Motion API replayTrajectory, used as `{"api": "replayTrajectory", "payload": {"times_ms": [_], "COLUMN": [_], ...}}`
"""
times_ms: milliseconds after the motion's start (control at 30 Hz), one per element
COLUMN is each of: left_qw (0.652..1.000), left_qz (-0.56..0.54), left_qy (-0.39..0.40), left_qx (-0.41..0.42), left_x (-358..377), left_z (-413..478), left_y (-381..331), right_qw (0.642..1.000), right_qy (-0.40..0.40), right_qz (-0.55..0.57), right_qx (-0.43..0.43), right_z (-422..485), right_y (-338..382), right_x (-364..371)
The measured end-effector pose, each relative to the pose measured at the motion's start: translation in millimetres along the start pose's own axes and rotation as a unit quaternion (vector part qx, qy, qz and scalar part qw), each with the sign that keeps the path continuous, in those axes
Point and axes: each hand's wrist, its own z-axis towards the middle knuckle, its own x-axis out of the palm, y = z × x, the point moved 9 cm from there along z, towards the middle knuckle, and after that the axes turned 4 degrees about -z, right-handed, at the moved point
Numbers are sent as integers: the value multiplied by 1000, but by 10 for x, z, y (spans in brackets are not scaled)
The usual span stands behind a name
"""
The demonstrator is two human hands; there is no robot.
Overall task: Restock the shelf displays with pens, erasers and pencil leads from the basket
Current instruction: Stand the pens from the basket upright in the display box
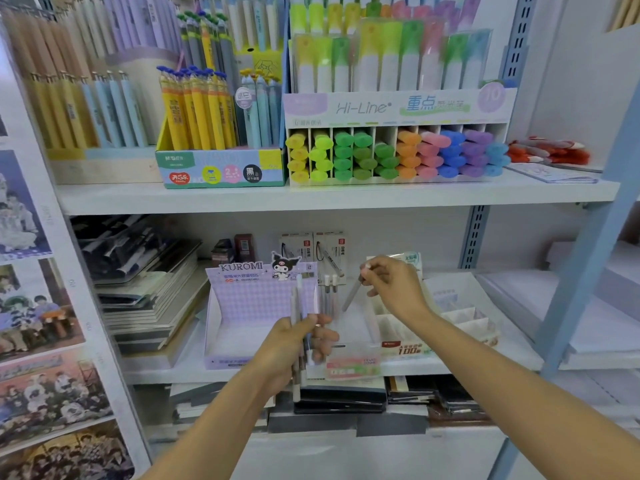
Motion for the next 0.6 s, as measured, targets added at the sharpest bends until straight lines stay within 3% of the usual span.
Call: {"api": "replayTrajectory", "payload": {"times_ms": [200,333,533,600], "left_qw": [998,1000,1000,999], "left_qz": [62,18,0,7], "left_qy": [-14,-7,23,33], "left_qx": [24,-14,9,27], "left_x": [-142,-176,-152,-153], "left_z": [61,101,117,108], "left_y": [8,92,69,45], "right_qw": [997,993,994,988], "right_qy": [54,86,41,34], "right_qz": [-44,-71,-80,-127], "right_qx": [-20,-25,-62,-75], "right_z": [51,118,195,210], "right_y": [-101,-113,50,60], "right_x": [283,347,387,445]}}
